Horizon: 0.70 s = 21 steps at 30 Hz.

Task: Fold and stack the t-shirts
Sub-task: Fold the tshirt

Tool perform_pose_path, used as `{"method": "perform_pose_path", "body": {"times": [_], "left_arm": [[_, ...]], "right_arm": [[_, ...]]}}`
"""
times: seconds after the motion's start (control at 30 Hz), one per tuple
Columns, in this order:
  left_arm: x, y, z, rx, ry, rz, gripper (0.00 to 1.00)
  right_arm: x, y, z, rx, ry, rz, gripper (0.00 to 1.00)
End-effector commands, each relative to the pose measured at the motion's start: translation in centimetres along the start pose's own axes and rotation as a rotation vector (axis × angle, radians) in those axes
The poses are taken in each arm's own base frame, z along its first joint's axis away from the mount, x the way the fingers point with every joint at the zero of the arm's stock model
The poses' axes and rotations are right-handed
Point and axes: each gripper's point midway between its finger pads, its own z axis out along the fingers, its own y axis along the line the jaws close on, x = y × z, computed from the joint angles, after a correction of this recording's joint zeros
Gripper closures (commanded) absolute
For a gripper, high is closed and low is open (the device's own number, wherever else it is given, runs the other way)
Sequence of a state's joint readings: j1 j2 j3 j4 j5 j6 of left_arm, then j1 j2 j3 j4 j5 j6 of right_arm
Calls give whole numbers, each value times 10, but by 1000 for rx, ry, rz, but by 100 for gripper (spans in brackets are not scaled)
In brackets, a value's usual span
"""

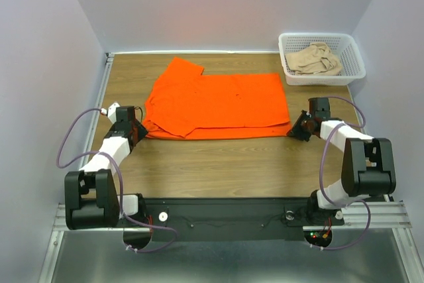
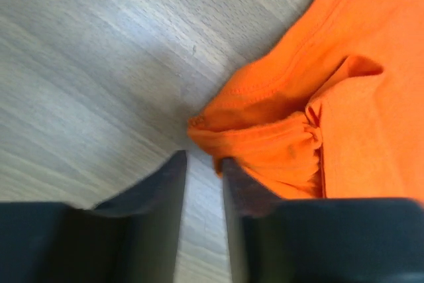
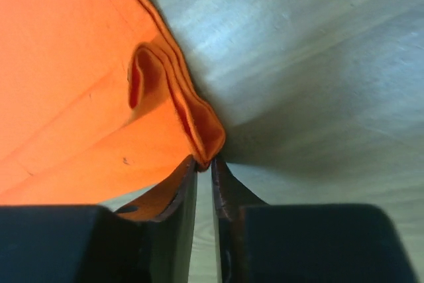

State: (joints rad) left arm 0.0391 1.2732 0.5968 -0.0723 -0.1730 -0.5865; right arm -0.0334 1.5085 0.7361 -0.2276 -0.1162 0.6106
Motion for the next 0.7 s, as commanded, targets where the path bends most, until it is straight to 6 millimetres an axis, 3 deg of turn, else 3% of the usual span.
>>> {"method": "perform_pose_path", "body": {"times": [0.0, 0.1, 0.17, 0.3, 0.37, 0.4, 0.47, 0.5, 0.53, 0.6, 0.63, 0.67], "left_arm": [[-17, -3, -19, 38, -66, -25, 45], [-26, -9, -36, 84, -95, -22, 33], [-33, -14, -46, 114, -121, -13, 28], [-44, -22, -63, 158, -157, 11, 25], [-42, -25, -65, 174, -156, 19, 26], [-40, -25, -63, 181, -152, 27, 30], [-35, -27, -59, 187, -136, 40, 38], [-32, -28, -57, 193, -127, 49, 47], [-29, -30, -55, 203, -113, 54, 51], [-22, -33, -51, 212, -89, 66, 60], [-20, -37, -51, 225, -80, 71, 62], [-19, -38, -49, 225, -75, 74, 65]], "right_arm": [[-15, -1, -20, 18, -36, -67, 73], [-26, 13, -37, -26, -65, -105, 54], [-30, 23, -46, -60, -73, -124, 50], [-42, 59, -67, -162, -110, -255, 44], [-30, 87, -72, -223, -101, -386, 45], [-20, 118, -75, -274, -96, -477, 46], [-7, 145, -74, -306, -90, -599, 48], [2, 158, -71, -335, -73, -640, 50], [21, 184, -68, -386, -39, -702, 54], [42, 213, -64, -463, -21, -792, 57], [65, 234, -67, -512, -4, -859, 59], [75, 251, -58, -537, 1, -912, 59]]}}
